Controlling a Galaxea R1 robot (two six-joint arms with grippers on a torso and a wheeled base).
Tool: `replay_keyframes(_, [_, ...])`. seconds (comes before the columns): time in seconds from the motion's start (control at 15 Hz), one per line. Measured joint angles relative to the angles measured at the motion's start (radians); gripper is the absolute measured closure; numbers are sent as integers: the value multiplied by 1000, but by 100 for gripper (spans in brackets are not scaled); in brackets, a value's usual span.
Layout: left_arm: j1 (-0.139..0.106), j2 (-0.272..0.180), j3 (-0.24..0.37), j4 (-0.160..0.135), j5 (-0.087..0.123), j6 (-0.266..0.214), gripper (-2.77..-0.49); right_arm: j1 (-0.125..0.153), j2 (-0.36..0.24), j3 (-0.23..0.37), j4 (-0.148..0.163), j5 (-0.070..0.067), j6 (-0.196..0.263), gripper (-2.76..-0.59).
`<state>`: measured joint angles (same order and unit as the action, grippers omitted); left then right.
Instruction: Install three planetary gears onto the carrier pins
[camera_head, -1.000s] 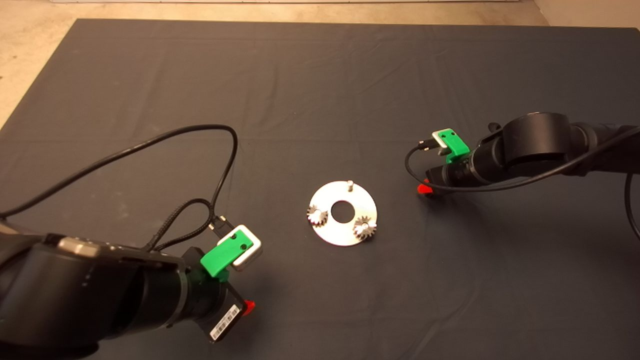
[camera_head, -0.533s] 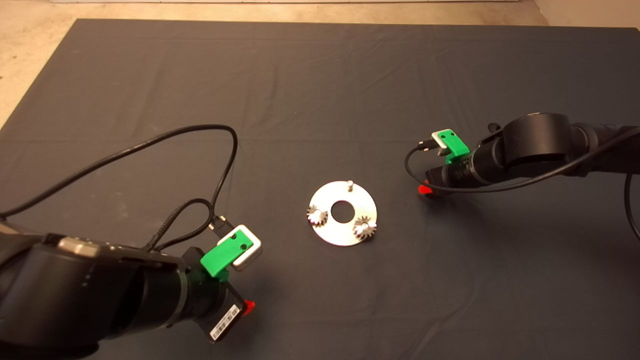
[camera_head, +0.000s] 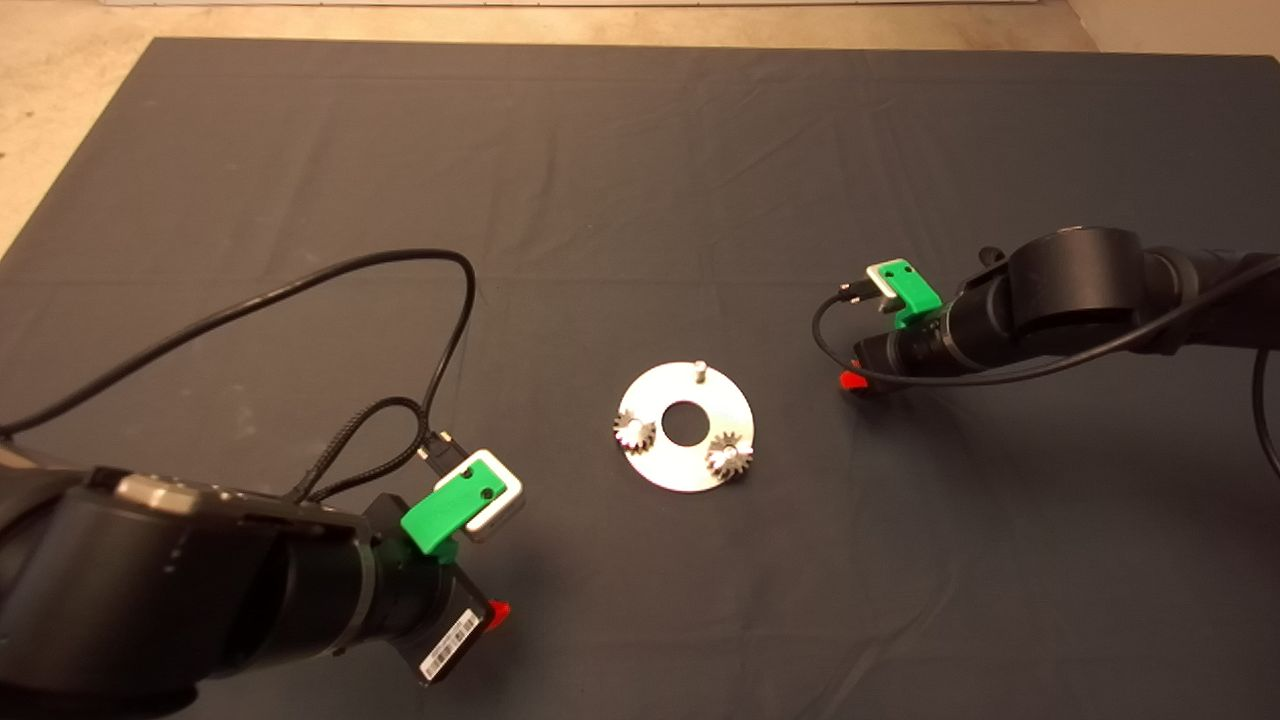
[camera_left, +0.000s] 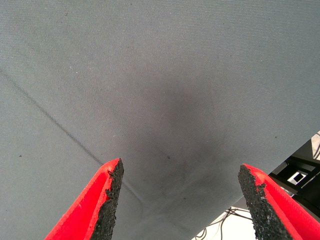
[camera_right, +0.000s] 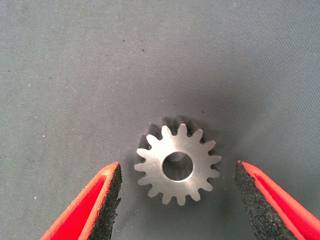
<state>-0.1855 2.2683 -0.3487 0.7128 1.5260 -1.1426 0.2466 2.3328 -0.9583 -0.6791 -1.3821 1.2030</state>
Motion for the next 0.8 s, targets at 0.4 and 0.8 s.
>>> replay_keyframes(0.4, [0,0,0,0,0,1,-160,0,0,0,0,0,-1,-152])
replay_keyframes(0.8, [0,0,0,0,0,1,-160,0,0,0,0,0,0,-152])
